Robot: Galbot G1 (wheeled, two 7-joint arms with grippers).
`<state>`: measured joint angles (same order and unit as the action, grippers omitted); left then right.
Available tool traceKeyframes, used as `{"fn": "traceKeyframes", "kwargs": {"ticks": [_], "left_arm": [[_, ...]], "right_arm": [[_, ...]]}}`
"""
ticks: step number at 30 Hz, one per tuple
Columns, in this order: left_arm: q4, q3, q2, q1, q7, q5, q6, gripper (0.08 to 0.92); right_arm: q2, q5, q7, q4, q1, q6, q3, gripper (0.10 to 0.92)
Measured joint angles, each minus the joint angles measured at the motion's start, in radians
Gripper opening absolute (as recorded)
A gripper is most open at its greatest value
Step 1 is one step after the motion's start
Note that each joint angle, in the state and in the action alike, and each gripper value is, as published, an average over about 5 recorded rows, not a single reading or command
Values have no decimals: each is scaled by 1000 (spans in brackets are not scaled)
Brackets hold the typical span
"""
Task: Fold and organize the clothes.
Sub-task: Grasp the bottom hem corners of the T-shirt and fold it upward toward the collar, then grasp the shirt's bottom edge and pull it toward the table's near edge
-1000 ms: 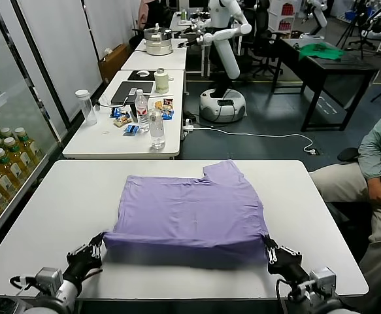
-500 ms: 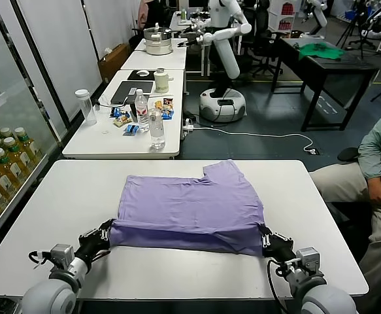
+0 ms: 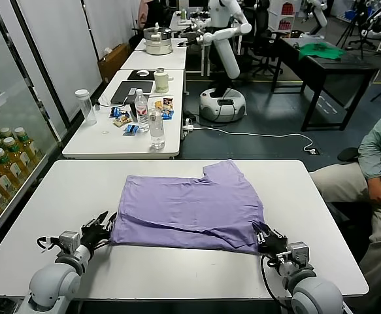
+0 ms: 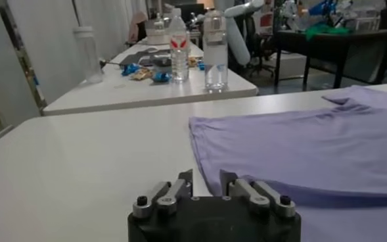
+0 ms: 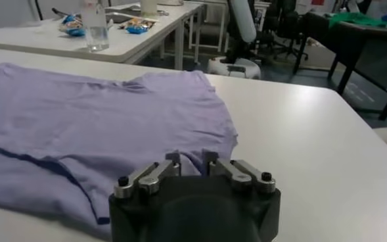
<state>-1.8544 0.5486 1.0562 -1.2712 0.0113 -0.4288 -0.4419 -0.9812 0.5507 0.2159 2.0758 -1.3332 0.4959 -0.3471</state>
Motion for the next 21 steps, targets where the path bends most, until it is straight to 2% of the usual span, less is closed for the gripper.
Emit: {"fn": "traceKeyframes", "kwargs": {"ticks": [9,13,16,21], "left_arm": [[-96,43,3,-105,-23,-68,-43,752],[-118,34,27,-132,-46,-65,-71,813],[-122,29,43,-142,-63,-59,-88,799],[-123,24,62,-155,-83,-52,-106,670]], "right_arm": [[14,23,5,46,-103,0,-76,719],[4,19,12,51,-137,-2,-82,804],[-6,19,16,49,-152,-5,-78,804],[-22,24,18,41,-166,-11,-61,679]]}}
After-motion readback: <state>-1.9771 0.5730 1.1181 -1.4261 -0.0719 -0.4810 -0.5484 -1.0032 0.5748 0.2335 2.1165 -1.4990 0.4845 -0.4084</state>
